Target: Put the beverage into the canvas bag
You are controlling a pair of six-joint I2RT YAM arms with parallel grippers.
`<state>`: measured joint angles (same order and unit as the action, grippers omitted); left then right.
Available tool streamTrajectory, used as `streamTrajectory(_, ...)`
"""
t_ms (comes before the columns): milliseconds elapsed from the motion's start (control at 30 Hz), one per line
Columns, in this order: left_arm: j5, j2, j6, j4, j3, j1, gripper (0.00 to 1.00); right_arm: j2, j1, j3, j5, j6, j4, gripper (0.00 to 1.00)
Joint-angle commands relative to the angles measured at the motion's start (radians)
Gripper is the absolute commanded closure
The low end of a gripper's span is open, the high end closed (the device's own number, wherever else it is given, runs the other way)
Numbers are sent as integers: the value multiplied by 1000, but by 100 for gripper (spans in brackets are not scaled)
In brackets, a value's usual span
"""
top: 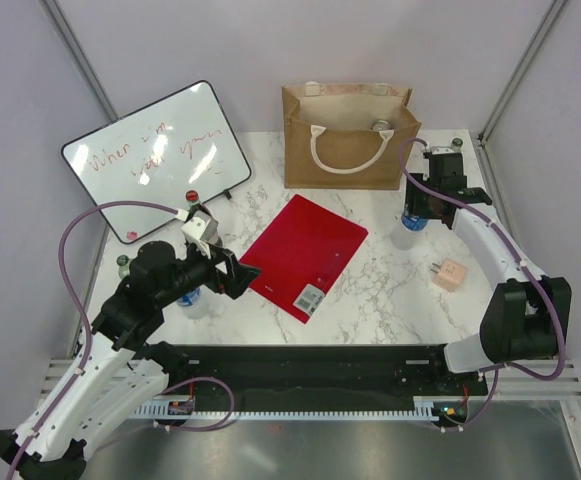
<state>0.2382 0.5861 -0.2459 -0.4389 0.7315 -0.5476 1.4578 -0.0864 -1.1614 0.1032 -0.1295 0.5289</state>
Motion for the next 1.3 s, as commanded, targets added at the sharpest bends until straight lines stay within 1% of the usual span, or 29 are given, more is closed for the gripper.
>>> streamTrajectory(0, 10, -3, 5, 32, 3, -5, 0, -1, -29, -23, -34, -1, -53, 32)
streamTrajectory(100, 10, 0, 5, 32, 2, -5, 0, 4, -41, -23, -27, -9, -55, 23)
streamTrajectory(333, 9, 4, 7, 32, 0, -5, 0, 15, -42, -26, -42, -9, -61, 21)
streamTrajectory(600, 3, 0, 8, 32, 2, -5, 0, 38, -41, -17, 0, 1, -60, 21)
streamTrajectory(633, 3, 1, 8, 32, 0, -5, 0, 36, -41, -14, 3, 2, -61, 23)
streamTrajectory(667, 3, 3, 7, 31, 2, -5, 0, 32, -41, -11, 3, 8, -63, 33)
streamTrajectory(767, 3, -2, 7, 32, -1, -5, 0, 16, -42, -14, 18, 7, -61, 41)
streamTrajectory(833, 3, 1, 7, 31, -1, -5, 0, 6, -41, -53, 23, 2, -27, 46)
streamTrajectory(867, 3, 4, 7, 31, 0, -6, 0, 3, -42, -73, 23, -2, -11, 54)
streamTrajectory(933, 4, 9, 8, 31, 2, -6, 0, -5, -44, -153, 27, -2, 48, 61)
streamTrajectory(967, 4, 12, 8, 32, 2, -6, 0, -7, -44, -184, 30, -2, 68, 70)
streamTrajectory(1000, 4, 12, 10, 31, 2, -6, 0, -13, -42, -249, 30, -2, 110, 73)
streamTrajectory(1067, 3, 8, 10, 32, 2, -6, 0, -17, -46, -326, 30, -4, 155, 78)
streamTrajectory(1100, 1, 6, 10, 32, 0, -6, 0, -20, -50, -409, 29, -7, 192, 80)
streamTrajectory(1133, 0, 4, 10, 32, 2, -6, 0, -20, -55, -453, 27, -10, 210, 81)
streamTrajectory(1167, -4, 0, 10, 31, 0, -6, 0, -17, -56, -501, 18, -12, 226, 84)
streamTrajectory(1200, -4, -2, 10, 31, 0, -6, 0, -7, -61, -602, 4, -15, 249, 86)
streamTrajectory(1233, -2, -3, 8, 29, 0, -5, 0, 5, -62, -657, -8, -13, 259, 89)
streamTrajectory(1267, -2, -5, 8, 31, 0, -6, 0, 16, -67, -713, -16, -13, 266, 95)
